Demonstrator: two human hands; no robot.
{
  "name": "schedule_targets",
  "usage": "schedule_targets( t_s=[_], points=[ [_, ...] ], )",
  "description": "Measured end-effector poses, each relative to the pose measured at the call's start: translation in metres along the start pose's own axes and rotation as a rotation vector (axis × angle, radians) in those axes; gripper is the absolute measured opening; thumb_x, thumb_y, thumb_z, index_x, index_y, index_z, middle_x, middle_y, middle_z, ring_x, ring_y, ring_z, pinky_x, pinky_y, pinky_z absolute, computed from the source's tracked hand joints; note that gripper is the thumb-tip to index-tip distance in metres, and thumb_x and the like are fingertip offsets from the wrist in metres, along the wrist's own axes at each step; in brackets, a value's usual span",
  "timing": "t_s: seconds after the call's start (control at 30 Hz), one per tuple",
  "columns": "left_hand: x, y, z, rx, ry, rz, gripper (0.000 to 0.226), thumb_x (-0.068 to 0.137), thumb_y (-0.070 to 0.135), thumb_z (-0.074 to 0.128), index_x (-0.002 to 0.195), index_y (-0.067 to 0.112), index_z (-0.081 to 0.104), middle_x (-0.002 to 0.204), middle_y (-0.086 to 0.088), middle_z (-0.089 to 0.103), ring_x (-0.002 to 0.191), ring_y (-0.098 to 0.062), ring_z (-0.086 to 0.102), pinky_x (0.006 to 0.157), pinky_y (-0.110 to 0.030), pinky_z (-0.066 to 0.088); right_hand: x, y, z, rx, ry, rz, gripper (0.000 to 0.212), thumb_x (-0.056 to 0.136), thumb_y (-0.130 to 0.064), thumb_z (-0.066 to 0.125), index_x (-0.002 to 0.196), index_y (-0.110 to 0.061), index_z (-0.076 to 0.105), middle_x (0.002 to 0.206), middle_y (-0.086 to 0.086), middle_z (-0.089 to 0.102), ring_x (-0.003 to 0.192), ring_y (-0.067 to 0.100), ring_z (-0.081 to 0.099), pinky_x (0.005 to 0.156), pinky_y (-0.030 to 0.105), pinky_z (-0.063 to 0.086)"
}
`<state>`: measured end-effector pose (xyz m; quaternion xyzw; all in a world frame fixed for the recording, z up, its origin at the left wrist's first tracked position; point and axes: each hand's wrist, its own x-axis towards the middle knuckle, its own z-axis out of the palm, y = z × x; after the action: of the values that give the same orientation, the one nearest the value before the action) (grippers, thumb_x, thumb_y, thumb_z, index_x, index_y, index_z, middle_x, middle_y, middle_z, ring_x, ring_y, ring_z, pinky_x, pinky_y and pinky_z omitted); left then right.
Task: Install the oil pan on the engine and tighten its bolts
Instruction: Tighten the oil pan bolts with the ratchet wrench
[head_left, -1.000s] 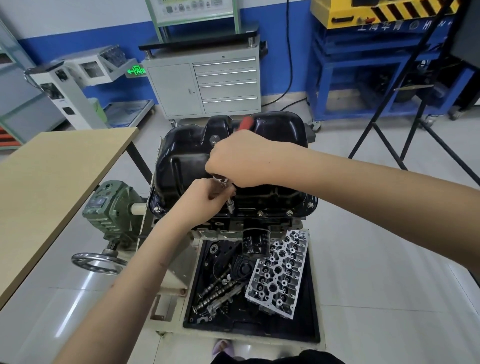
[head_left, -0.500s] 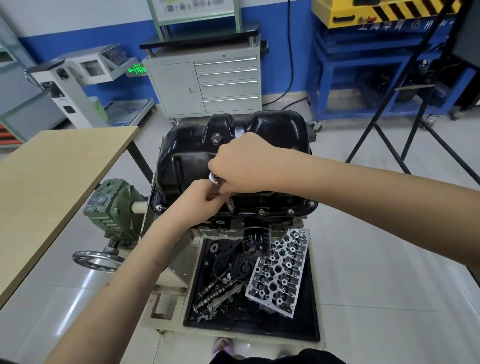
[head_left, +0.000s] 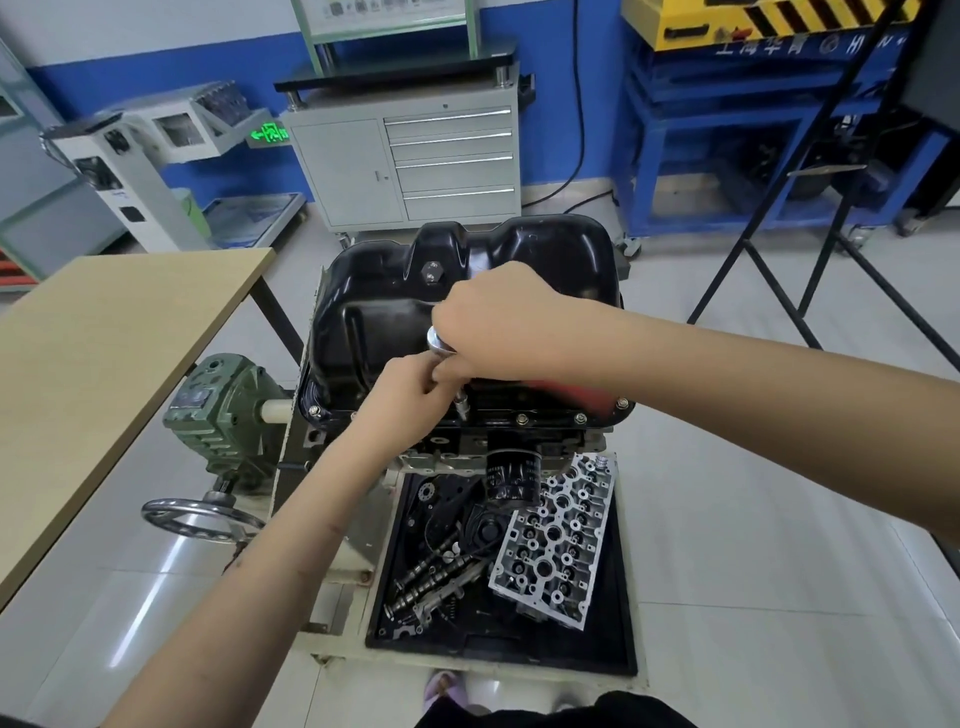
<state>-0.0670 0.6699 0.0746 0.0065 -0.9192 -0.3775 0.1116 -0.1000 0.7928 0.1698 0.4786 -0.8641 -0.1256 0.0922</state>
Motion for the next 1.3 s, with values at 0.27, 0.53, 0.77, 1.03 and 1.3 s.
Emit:
schedule_targets(
  t_s=[0.27, 0.53, 0.77, 1.03, 1.3],
  points=[
    [-0.001, 0.004, -0.002, 0.129, -0.054, 0.117, 0.042, 0.095, 0.018, 0.046, 0.066, -0.009, 0.06, 0.039, 0.003, 0.034, 0.036, -0.012, 0.034, 0.043, -0.016, 0.028, 0.0, 0.007, 0.001, 0.03, 0.016, -0.099, 0.024, 0.089, -0.01, 0.047, 0.11, -0.017, 0.054, 0.106, 0.006, 0.058, 0.094, 0.027, 0.057, 0.061, 0.031, 0.03],
    [0.002, 0.005, -0.002, 0.239, -0.002, 0.084, 0.049, 0.089, 0.006, 0.047, 0.048, 0.02, 0.023, 0.04, 0.006, 0.026, 0.039, -0.011, 0.025, 0.039, -0.019, 0.024, -0.001, -0.001, 0.004, 0.082, 0.004, 0.067, 0.023, 0.092, -0.036, 0.048, 0.096, -0.015, 0.056, 0.08, 0.001, 0.048, 0.071, 0.021, 0.042, 0.046, 0.024, 0.017],
    [0.007, 0.01, -0.005, 0.314, -0.13, 0.065, 0.054, 0.095, 0.024, 0.046, 0.045, 0.015, 0.026, 0.039, 0.001, 0.027, 0.037, -0.011, 0.025, 0.042, -0.021, 0.02, -0.002, 0.007, 0.001, 0.009, 0.062, -0.051, 0.023, 0.091, -0.008, 0.042, 0.106, -0.016, 0.057, 0.106, 0.006, 0.06, 0.096, 0.026, 0.056, 0.067, 0.029, 0.029],
    [0.009, 0.013, -0.005, 0.405, -0.123, -0.023, 0.046, 0.093, 0.017, 0.04, 0.05, 0.016, 0.024, 0.044, 0.0, 0.03, 0.043, -0.019, 0.03, 0.045, -0.029, 0.02, 0.0, -0.002, 0.003, 0.049, 0.017, 0.09, 0.02, 0.094, -0.033, 0.046, 0.096, -0.017, 0.056, 0.072, -0.002, 0.039, 0.073, 0.021, 0.041, 0.047, 0.023, 0.016],
    [0.008, 0.011, -0.009, 0.397, -0.219, 0.007, 0.049, 0.096, 0.024, 0.038, 0.051, 0.006, 0.035, 0.046, -0.009, 0.042, 0.043, -0.022, 0.037, 0.048, -0.033, 0.03, -0.003, 0.003, -0.002, 0.07, 0.055, 0.01, 0.018, 0.091, -0.018, 0.046, 0.103, -0.016, 0.059, 0.098, 0.005, 0.058, 0.088, 0.025, 0.054, 0.064, 0.028, 0.029]
  ],
)
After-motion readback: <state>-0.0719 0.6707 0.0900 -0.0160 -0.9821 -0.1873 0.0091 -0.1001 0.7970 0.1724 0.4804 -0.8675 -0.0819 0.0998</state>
